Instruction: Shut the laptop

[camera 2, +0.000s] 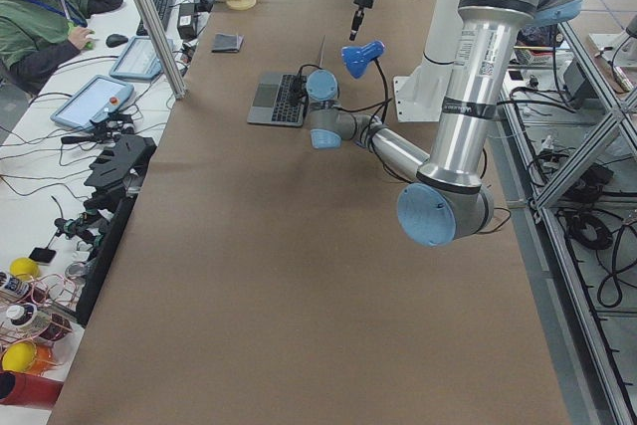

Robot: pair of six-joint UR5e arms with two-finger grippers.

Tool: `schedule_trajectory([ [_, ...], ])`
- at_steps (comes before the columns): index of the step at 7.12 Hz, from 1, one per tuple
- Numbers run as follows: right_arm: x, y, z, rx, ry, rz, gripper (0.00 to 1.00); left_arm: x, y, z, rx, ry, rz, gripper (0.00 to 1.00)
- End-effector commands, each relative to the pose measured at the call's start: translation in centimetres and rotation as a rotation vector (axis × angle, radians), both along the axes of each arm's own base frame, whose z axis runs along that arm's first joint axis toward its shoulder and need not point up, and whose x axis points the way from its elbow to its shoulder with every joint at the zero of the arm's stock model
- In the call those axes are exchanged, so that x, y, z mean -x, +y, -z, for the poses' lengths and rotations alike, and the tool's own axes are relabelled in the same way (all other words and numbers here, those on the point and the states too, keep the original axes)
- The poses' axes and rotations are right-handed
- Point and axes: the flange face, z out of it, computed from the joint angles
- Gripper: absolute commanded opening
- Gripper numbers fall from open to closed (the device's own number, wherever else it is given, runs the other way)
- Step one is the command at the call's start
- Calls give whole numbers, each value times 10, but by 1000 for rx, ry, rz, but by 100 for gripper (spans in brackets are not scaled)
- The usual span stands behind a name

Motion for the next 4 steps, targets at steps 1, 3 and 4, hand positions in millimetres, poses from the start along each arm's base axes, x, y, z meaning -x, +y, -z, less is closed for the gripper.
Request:
schedule_trajectory([
  [1, 18, -5, 33, 5, 8, -8, 0, -26, 14, 16, 19, 19, 3, 0],
  [3, 10, -22, 37, 4, 13, -42, 0, -28, 15, 32, 23, 44, -7, 0],
  [4, 5, -32, 35, 4, 20, -63, 0, -29, 15, 36, 19, 51, -8, 0],
])
